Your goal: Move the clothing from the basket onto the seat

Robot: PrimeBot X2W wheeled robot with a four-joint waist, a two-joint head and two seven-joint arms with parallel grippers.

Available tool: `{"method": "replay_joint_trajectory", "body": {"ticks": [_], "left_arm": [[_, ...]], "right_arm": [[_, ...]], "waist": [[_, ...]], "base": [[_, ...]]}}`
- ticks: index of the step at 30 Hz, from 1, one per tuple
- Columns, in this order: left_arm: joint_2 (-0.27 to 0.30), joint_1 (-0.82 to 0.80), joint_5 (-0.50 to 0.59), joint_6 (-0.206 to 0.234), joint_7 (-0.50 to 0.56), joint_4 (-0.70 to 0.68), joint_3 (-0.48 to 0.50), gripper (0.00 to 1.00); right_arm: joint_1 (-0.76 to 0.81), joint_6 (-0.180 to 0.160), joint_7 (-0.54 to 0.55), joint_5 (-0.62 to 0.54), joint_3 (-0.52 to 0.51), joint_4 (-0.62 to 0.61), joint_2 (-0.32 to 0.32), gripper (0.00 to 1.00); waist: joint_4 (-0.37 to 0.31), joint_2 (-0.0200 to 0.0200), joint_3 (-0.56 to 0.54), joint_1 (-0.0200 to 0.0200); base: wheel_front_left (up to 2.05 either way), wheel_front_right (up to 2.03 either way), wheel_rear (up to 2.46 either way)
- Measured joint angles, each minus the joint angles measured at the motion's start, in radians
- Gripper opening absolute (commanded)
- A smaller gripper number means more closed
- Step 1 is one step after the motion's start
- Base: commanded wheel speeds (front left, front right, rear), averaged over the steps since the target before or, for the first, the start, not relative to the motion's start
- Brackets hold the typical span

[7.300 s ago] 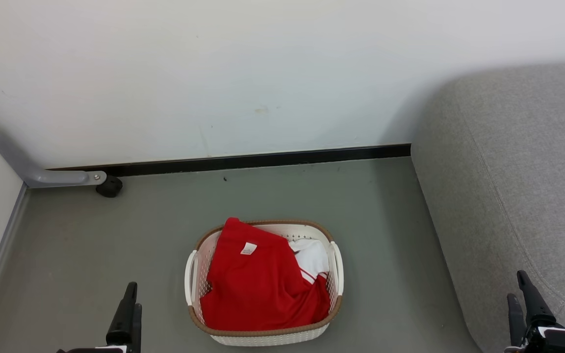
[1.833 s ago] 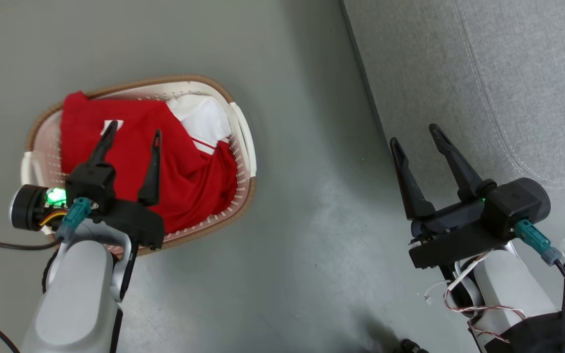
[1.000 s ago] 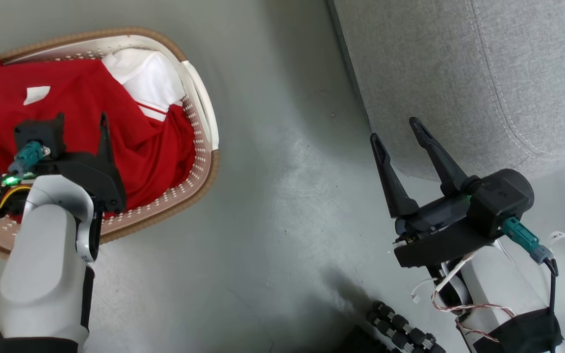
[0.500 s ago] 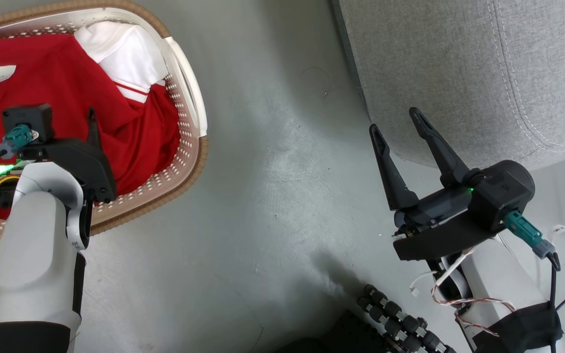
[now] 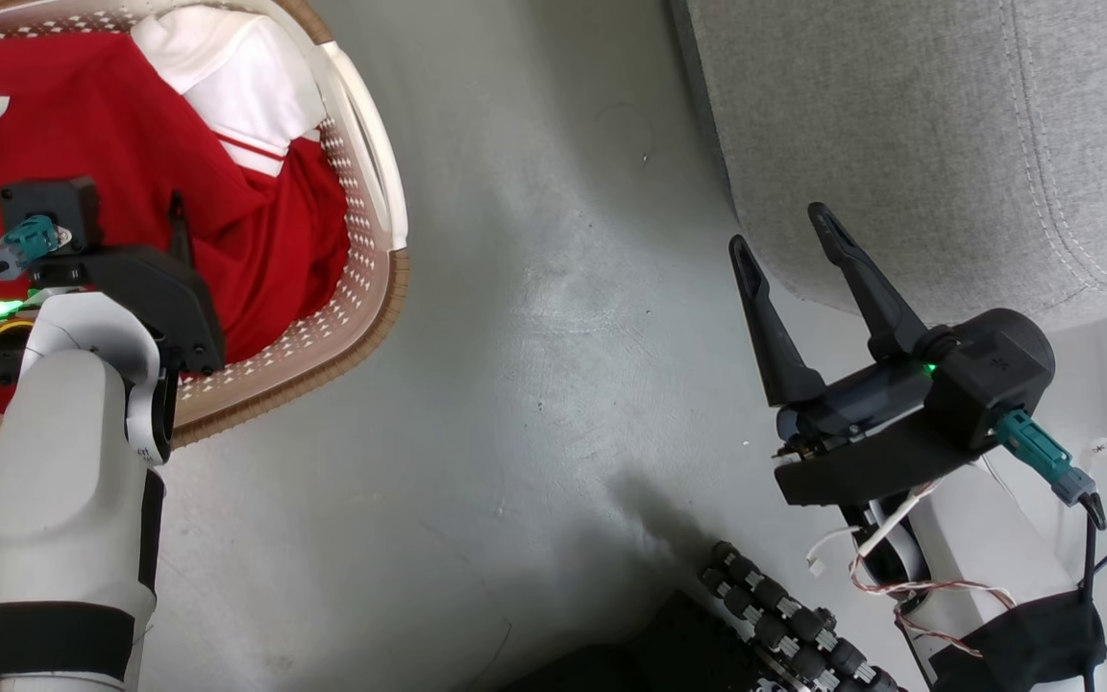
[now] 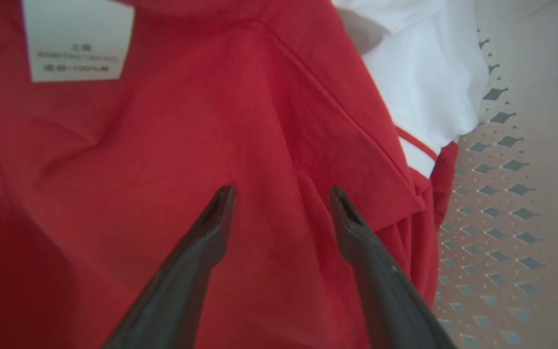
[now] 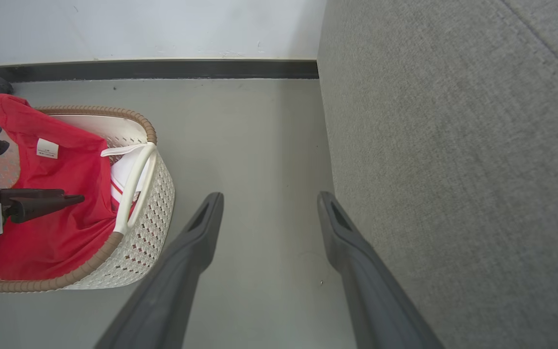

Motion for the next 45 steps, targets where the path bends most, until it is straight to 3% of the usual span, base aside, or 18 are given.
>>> {"method": "replay_joint_trajectory", "body": {"ticks": [18, 19, 21, 22, 23, 24, 25, 26, 36, 45], "left_arm": [[0.006, -0.07, 0.004, 0.002, -0.006, 0.056, -0.014, 1.0], [0.006, -0.075, 0.007, 0.002, -0.007, 0.059, -0.016, 0.75], [0.006, -0.081, 0.01, 0.005, -0.007, 0.065, -0.017, 0.67], [0.007, -0.081, 0.011, 0.008, -0.007, 0.069, -0.017, 0.6], [0.007, -0.082, 0.011, 0.008, -0.01, 0.073, -0.017, 0.46], [0.007, -0.083, 0.011, 0.008, -0.012, 0.077, -0.018, 0.44], [0.007, -0.086, 0.012, 0.009, -0.018, 0.083, -0.019, 0.27], [0.007, -0.088, 0.013, 0.012, -0.024, 0.087, -0.019, 0.0], [-0.055, -0.088, -0.002, 0.015, -0.096, 0.133, -0.016, 0.0], [-0.118, -0.028, -0.052, -0.03, -0.207, 0.138, -0.007, 0.0]], "right_arm": [[0.0, 0.004, 0.0, -0.012, -0.002, -0.029, 0.001, 1.0], [0.0, 0.004, 0.0, -0.015, -0.003, -0.03, 0.001, 1.0], [0.0, 0.004, 0.0, -0.016, -0.004, -0.033, 0.001, 1.0], [0.0, 0.004, 0.0, -0.016, -0.005, -0.034, 0.001, 1.0], [0.0, 0.004, 0.0, -0.016, -0.007, -0.034, 0.001, 1.0], [0.0, 0.004, 0.0, -0.016, -0.009, -0.035, 0.001, 1.0], [0.0, 0.004, 0.0, -0.016, -0.009, -0.035, 0.001, 1.0], [0.0, 0.004, 0.0, -0.016, -0.009, -0.035, 0.002, 1.0], [-0.012, 0.007, 0.0, -0.019, -0.025, -0.013, 0.0, 1.0], [-0.022, 0.007, -0.007, -0.024, -0.051, 0.022, -0.033, 1.0]], "waist": [[0.004, -0.0001, 0.058, 0.0], [0.003, -0.0001, 0.063, 0.0], [0.002, -0.0001, 0.071, 0.0], [0.001, -0.0001, 0.075, 0.0], [0.0, 0.0, 0.078, 0.0], [-0.001, -0.0001, 0.081, 0.0], [-0.002, -0.0001, 0.084, 0.0001], [-0.003, 0.0, 0.085, 0.0], [0.019, -0.0001, 0.05, 0.0], [0.068, 0.0, -0.041, 0.0]], "base": [[0.0, 0.0, 0.0], [0.0, 0.0, 0.0], [0.0, 0.0, 0.0], [0.0, 0.0, 0.0], [0.0, 0.0, 0.0], [0.0, 0.0, 0.0], [0.0, 0.0, 0.0], [0.0, 0.0, 0.0], [0.0, 0.0, 0.0], [0.0, 0.0, 0.0]]}}
